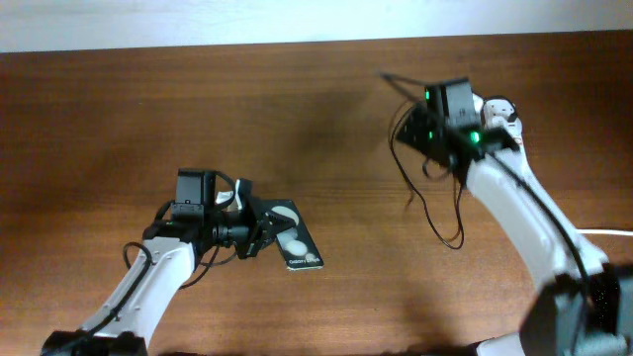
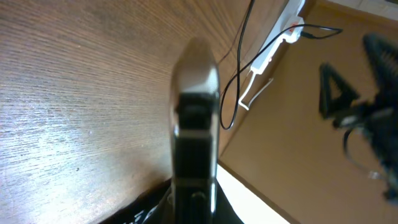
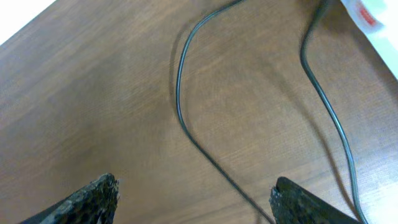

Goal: Plug charger to phone and switch on socket
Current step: 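Move the right gripper to the black cable and grasp the USB-C plug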

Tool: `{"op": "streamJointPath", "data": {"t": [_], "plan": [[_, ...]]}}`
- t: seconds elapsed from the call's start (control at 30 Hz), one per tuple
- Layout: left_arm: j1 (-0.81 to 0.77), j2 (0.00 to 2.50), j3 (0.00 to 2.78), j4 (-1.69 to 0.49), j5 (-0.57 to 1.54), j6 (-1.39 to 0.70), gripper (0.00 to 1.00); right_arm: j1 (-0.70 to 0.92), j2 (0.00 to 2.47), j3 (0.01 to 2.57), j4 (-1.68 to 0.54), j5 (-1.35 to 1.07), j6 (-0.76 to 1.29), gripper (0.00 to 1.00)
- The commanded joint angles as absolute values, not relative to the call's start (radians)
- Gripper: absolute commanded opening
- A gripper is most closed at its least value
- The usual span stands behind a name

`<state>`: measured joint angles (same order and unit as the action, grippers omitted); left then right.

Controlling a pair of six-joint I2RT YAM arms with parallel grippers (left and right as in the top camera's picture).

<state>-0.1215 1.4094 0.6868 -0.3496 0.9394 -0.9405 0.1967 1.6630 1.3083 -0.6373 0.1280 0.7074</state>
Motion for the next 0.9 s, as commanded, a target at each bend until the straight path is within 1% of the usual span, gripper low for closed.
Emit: {"op": "streamJointPath", "data": {"t": [0.0,0.03,0.23,0.3,0.4,0.47,0.57,0.67,0.73,0.8,0.87], "plan": [[-0.118,1.415,0.697,-0.345,1.015,-0.926,0.0,0.162,1.861,1.486,-0.664,0.109,0.688,0.72],[-0.118,1.415,0.697,-0.345,1.014,-0.926,0.0,0.156,1.911,1.516,-0.655,0.109,0.692,0.68],[-0.118,1.415,0.697,-0.345,1.006,-0.926,0.0,0.154,2.138,1.546,-0.484,0.117,0.692,0.66],[-0.118,1.415,0.697,-0.345,1.005,-0.926,0.0,0.154,2.18,1.546,-0.437,0.116,0.692,0.65],[-0.118,1.415,0.697,-0.345,0.99,-0.926,0.01,0.154,2.207,1.546,-0.391,0.115,0.691,0.5],[-0.118,1.415,0.697,-0.345,0.972,-0.926,0.01,0.156,2.207,1.546,-0.38,0.112,0.686,0.33],[-0.118,1.415,0.697,-0.345,0.965,-0.926,0.02,0.158,2.207,1.546,-0.39,0.078,0.675,0.05],[-0.118,1.415,0.697,-0.345,0.965,-0.926,0.01,0.158,2.207,1.546,-0.401,-0.047,0.538,0.04],[-0.118,1.415,0.697,-0.345,0.965,-0.926,0.02,0.158,2.207,1.546,-0.456,-0.106,0.487,0.04],[-0.118,1.415,0.697,-0.345,0.965,-0.926,0.01,0.158,2.207,1.546,-0.554,-0.137,0.45,0.04],[-0.118,1.415,0.697,-0.345,0.965,-0.926,0.01,0.161,2.207,1.546,-0.709,-0.163,0.397,0.04]]}}
